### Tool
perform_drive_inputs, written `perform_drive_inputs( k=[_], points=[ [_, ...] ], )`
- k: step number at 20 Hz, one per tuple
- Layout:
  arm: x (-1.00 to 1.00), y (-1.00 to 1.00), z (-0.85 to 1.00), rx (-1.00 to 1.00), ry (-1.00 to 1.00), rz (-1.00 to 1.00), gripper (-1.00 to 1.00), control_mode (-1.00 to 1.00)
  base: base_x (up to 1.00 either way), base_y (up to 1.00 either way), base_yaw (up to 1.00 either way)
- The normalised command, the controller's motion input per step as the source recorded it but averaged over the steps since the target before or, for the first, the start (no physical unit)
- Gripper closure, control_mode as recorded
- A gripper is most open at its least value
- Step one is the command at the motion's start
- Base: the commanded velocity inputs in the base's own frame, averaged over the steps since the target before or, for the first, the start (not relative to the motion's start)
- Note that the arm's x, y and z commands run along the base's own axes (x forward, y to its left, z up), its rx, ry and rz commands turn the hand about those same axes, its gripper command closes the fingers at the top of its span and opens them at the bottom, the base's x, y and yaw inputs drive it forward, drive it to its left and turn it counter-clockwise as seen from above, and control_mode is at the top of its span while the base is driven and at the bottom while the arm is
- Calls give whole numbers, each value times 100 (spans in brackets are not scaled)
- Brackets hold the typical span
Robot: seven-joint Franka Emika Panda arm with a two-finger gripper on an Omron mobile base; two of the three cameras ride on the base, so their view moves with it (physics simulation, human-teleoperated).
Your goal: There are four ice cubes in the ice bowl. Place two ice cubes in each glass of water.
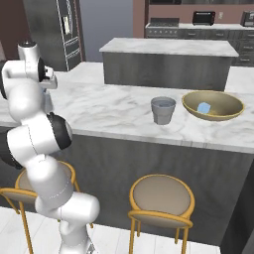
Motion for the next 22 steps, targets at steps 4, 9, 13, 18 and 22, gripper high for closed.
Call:
perform_drive_inputs(
  k=[4,9,13,18,22],
  points=[
    [0,0,-10,0,0,0,100,-100,0,0,0],
    [0,0,-14,0,0,0,-100,-100,0,0,0],
    [1,0,-12,0,0,0,-100,-100,0,0,0],
    [0,0,-2,0,0,0,-100,-100,0,0,0],
    [0,0,0,0,0,0,-100,-100,0,0,0]
  ],
)
